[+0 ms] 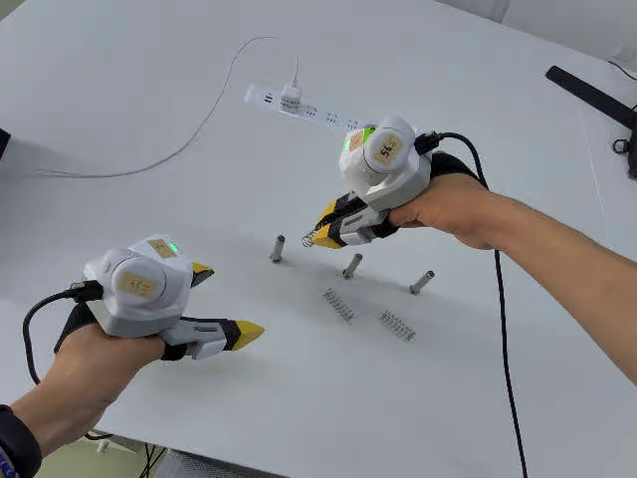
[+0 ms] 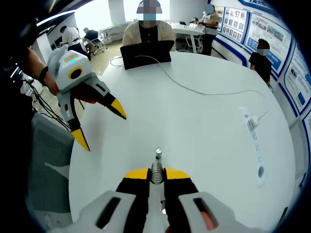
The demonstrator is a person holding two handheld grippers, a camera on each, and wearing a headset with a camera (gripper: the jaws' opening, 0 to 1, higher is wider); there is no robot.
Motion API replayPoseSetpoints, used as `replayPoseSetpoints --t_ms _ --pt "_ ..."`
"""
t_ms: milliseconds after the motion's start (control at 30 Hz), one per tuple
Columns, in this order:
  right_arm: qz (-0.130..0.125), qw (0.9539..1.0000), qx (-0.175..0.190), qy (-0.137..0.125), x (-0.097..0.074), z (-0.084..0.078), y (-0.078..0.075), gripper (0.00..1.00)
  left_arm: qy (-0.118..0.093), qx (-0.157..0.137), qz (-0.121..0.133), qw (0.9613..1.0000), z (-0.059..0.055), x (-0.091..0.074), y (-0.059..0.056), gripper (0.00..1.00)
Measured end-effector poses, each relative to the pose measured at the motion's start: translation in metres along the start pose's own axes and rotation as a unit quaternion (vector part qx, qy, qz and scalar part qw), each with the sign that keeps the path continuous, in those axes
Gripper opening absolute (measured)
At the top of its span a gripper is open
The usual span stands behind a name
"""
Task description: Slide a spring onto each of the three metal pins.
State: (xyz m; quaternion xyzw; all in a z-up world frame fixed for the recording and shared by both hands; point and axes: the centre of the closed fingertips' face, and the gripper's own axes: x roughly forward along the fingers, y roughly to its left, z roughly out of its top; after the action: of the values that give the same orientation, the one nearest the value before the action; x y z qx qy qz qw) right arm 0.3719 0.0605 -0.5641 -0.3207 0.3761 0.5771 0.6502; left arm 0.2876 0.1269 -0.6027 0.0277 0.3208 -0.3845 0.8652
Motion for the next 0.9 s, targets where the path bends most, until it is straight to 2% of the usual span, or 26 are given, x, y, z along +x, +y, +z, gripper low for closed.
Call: replayPoseSetpoints --t_ms 500,900 --pt "0.016 0.9995 -0.022 0.012 0.019 0.017 -0.011 0.12 -0.016 -0.008 0.004 0.9998 0.010 -0.008 0.002 0.71" --pt "0.030 0.9981 -0.042 0.033 0.029 0.018 0.002 0.12 -0.022 -0.016 0.006 0.9996 0.010 -0.015 0.003 0.70"
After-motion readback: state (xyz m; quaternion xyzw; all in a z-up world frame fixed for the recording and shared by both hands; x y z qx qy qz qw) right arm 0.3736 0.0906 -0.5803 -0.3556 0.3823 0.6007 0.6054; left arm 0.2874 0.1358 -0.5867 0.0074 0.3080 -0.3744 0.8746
